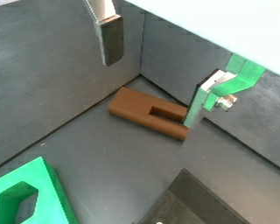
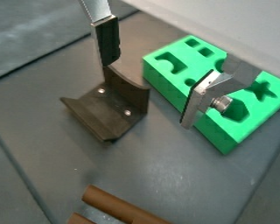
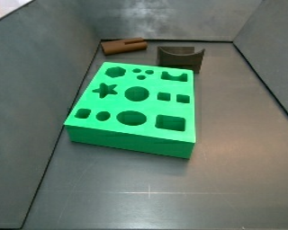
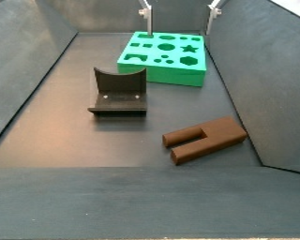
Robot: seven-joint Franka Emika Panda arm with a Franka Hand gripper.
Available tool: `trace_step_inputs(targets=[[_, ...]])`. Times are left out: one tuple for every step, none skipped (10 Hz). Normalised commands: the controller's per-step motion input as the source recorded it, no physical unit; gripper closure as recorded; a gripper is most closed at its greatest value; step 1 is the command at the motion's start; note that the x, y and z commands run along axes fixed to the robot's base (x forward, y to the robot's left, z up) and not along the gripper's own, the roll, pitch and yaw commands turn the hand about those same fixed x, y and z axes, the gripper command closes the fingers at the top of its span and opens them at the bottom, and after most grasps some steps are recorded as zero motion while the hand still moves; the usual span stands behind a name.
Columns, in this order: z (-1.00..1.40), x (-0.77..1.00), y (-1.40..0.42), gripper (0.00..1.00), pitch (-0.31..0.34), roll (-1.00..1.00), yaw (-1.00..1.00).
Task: Pick up the square-circle object. Move up. Place the square-circle object on the fixture. Regrasp the square-circle object. Move to above the board. Insert the square-circle object.
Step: Pick up the square-circle object.
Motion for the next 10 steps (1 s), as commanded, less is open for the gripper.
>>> trace_step_inputs(targets=[[-0.36, -0.13, 0.22, 0.0, 0.05, 0.0, -0.77], [-0.43, -0.21, 0.38, 0.0, 0.076, -0.02, -0.63], [-0.46, -0.3, 0.55, 0.0, 0.084, -0.01, -0.45], [-0.46, -0.4, 0.7, 0.0, 0.067, 0.0, -0.27], [-0.51, -0.4, 0.69, 0.0, 0.083, -0.02, -0.29], [-0.63, -0.37, 0.61, 0.0, 0.1, -0.05, -0.38], [-0.75, -0.32, 0.41, 0.0, 0.116, -0.11, -0.56], [-0.79, -0.31, 0.3, 0.0, 0.059, -0.16, -0.6], [-0.72, -0.21, 0.08, 0.0, 0.0, -0.18, -0.75], [-0.62, -0.03, 0.0, 0.0, -0.021, -0.21, -0.85]])
